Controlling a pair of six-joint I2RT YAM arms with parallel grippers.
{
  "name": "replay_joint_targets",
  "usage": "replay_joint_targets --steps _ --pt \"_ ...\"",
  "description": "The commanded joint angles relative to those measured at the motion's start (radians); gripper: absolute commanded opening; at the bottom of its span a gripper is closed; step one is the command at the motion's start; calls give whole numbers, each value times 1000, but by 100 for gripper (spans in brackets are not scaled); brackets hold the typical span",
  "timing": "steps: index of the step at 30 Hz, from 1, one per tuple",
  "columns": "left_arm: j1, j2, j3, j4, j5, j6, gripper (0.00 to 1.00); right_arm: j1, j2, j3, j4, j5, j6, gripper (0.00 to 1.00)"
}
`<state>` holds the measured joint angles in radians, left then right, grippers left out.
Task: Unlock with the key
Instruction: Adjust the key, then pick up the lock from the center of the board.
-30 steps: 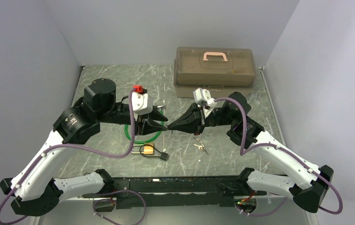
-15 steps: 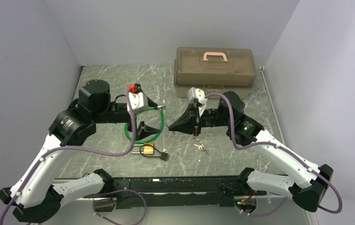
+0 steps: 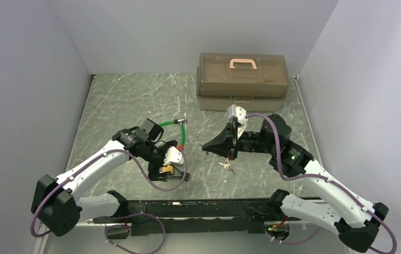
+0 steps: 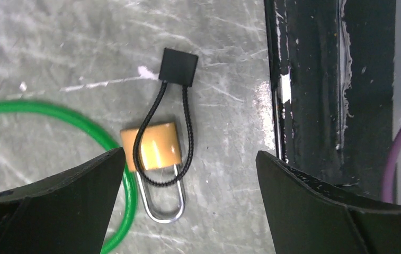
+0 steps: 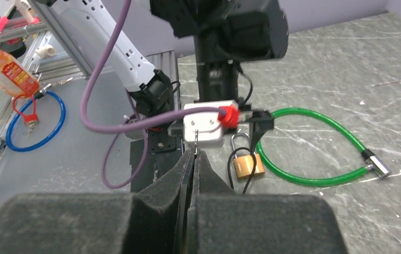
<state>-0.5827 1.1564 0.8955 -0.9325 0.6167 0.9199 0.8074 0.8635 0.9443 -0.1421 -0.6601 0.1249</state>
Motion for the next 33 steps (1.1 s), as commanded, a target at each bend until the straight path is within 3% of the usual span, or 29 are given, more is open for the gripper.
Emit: replay_joint_targets --steps 1,8,24,30,33 --pt "-95 50 -30 155 0 148 99 -6 -46 5 -13 64 16 0" --pt "-197 133 -137 402 -25 170 99 -33 -74 14 -45 84 25 0" --pt "-262 316 -105 456 -156 152 86 -179 -63 49 -57 -65 53 0" --pt "-320 364 -107 494 -253 112 75 -206 -69 52 -63 -90 51 0" --pt "-331 364 -114 507 -268 108 61 -216 -66 57 -71 -103 49 0"
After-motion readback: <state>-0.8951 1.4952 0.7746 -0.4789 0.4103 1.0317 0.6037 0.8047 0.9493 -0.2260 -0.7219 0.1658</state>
